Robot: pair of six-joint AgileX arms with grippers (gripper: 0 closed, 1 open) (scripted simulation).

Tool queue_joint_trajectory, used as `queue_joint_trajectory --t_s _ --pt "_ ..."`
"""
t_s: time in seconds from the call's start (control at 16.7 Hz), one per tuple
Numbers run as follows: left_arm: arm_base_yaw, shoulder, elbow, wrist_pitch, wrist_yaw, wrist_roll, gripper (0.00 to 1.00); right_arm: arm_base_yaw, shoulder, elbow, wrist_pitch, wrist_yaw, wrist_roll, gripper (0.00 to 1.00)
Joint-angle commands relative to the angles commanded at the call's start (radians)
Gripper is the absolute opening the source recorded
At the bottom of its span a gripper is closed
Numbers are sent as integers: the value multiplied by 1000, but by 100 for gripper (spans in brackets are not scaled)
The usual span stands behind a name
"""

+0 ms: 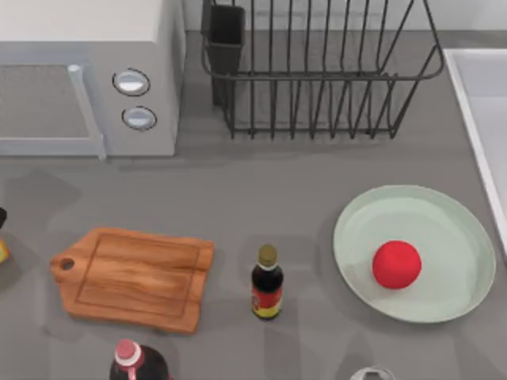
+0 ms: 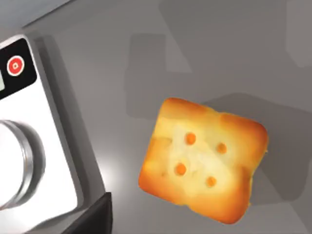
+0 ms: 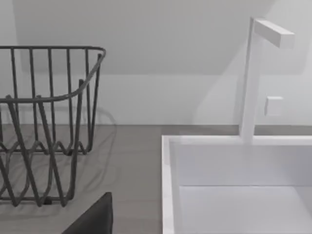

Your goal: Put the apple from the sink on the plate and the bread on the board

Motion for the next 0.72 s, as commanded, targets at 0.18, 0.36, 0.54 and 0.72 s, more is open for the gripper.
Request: queue_joint_trajectory --t_s 0.18,0.36,0.54,0.72 --pt "29 277 183 -151 0 132 100 0 0 0 0 0 0 100" --pt "50 495 331 -268 0 236 100 0 0 0 0 0 0 100" --pt "62 625 429 -339 1 301 100 0 0 0 0 0 0 100" --pt "64 659 460 -358 2 319 100 0 0 0 0 0 0 100"
